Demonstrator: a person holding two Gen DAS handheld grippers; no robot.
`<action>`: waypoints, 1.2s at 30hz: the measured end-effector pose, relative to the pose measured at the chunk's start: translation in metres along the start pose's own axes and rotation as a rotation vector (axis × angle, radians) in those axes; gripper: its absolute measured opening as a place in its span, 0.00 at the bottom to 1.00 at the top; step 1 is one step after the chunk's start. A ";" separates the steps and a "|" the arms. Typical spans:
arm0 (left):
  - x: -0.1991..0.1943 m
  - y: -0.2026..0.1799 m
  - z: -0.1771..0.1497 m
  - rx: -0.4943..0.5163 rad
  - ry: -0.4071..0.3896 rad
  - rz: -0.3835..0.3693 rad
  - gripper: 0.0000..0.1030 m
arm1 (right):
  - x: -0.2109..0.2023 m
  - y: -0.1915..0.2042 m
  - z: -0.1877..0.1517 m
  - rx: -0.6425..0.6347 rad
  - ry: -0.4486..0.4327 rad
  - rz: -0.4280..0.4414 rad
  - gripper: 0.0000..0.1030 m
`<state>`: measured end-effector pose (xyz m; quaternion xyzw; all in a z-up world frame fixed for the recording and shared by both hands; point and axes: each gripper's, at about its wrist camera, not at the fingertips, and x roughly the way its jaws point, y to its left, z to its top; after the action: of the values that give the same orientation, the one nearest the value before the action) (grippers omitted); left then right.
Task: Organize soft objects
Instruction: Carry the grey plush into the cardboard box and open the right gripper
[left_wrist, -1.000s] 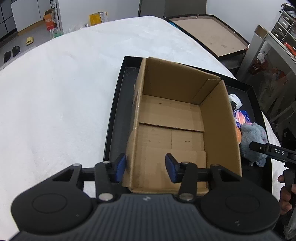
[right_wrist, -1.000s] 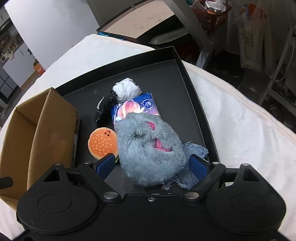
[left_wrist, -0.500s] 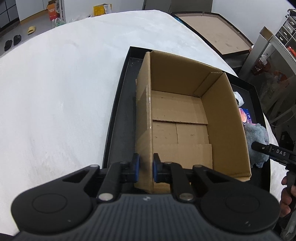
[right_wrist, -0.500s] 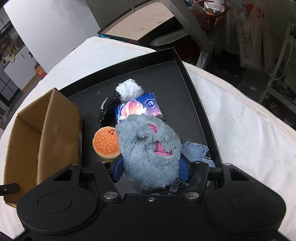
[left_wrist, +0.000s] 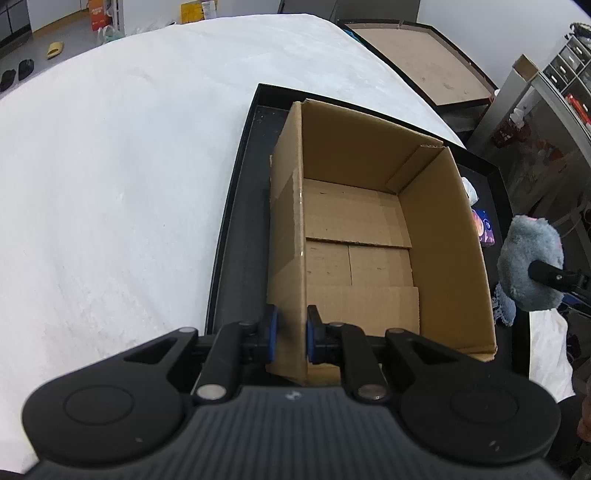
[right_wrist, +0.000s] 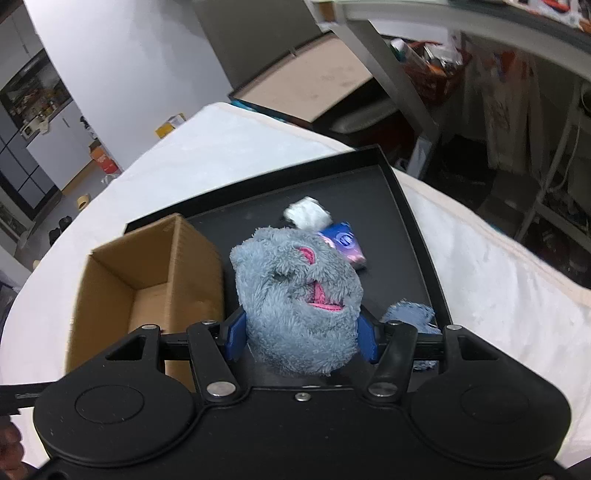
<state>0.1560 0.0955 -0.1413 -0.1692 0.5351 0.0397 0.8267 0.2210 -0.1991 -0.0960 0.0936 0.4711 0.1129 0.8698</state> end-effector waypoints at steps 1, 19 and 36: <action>0.000 0.001 0.000 -0.006 0.000 -0.004 0.13 | -0.003 0.005 0.001 -0.008 -0.004 0.001 0.55; 0.003 0.012 -0.002 -0.009 -0.024 -0.059 0.15 | -0.019 0.088 0.008 -0.122 -0.044 0.023 0.55; 0.000 0.030 -0.003 -0.034 -0.055 -0.116 0.17 | 0.025 0.160 -0.007 -0.251 0.023 0.014 0.55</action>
<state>0.1464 0.1224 -0.1498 -0.2128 0.5008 0.0052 0.8390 0.2110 -0.0381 -0.0764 -0.0138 0.4626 0.1780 0.8684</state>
